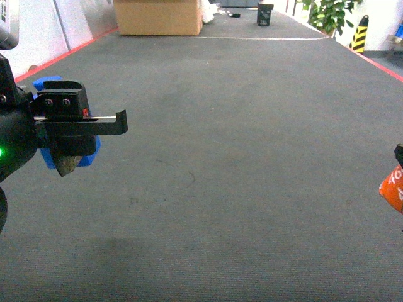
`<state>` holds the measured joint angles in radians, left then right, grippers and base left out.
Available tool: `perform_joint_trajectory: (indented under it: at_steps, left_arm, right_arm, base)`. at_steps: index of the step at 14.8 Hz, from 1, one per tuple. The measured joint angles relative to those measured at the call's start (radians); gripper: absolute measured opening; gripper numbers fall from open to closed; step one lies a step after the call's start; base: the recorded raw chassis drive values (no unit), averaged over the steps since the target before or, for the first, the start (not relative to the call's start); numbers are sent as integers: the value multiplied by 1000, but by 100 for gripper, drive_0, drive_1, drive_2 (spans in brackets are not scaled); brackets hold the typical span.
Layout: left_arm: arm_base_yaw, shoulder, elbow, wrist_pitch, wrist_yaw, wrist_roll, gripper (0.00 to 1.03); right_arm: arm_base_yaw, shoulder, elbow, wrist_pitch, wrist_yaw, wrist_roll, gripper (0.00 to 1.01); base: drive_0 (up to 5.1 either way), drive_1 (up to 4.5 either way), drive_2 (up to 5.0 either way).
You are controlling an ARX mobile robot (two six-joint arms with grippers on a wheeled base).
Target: Sort blue parts and orange caps into right shelf containers
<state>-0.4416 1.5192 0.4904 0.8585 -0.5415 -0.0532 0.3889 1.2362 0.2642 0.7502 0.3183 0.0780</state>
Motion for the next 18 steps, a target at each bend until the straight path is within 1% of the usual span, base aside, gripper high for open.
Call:
perform_joint_trajectory:
  at_steps: [4, 9, 14, 18]
  left_arm:
    - [0, 0, 0, 0, -1, 0, 40]
    - [0, 0, 0, 0, 0, 0, 40]
    - [0, 0, 0, 0, 0, 0, 40]
    - [0, 0, 0, 0, 0, 0, 40]
  right_arm:
    - [18, 27, 28, 6, 16, 0, 44]
    - [51, 38, 42, -3, 23, 1, 44]
    - [61, -19, 25, -50, 25, 11, 44]
    - [63, -22, 21, -53, 29, 12, 44]
  base:
    - [0, 0, 0]
    - [0, 0, 0]
    - [0, 0, 0]
    - [0, 0, 0]
